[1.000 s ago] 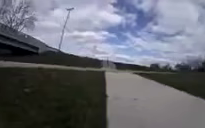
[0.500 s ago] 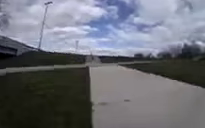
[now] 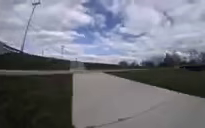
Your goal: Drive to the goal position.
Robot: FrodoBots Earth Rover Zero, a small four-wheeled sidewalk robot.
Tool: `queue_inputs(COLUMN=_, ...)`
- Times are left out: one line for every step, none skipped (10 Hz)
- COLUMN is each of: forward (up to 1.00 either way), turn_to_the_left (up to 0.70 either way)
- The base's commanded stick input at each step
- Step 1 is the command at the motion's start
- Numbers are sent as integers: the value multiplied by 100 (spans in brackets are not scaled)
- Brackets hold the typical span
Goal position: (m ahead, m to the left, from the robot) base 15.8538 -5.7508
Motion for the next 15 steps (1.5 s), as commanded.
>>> queue_inputs(forward=100, turn_to_the_left=0)
queue_inputs(forward=100, turn_to_the_left=0)
queue_inputs(forward=100, turn_to_the_left=0)
queue_inputs(forward=100, turn_to_the_left=0)
queue_inputs(forward=100, turn_to_the_left=0)
queue_inputs(forward=100, turn_to_the_left=5)
queue_inputs(forward=100, turn_to_the_left=19)
queue_inputs(forward=100, turn_to_the_left=40)
queue_inputs(forward=100, turn_to_the_left=40)
queue_inputs(forward=100, turn_to_the_left=40)
queue_inputs(forward=100, turn_to_the_left=0)
queue_inputs(forward=100, turn_to_the_left=0)
queue_inputs(forward=100, turn_to_the_left=0)
queue_inputs(forward=100, turn_to_the_left=0)
queue_inputs(forward=100, turn_to_the_left=0)
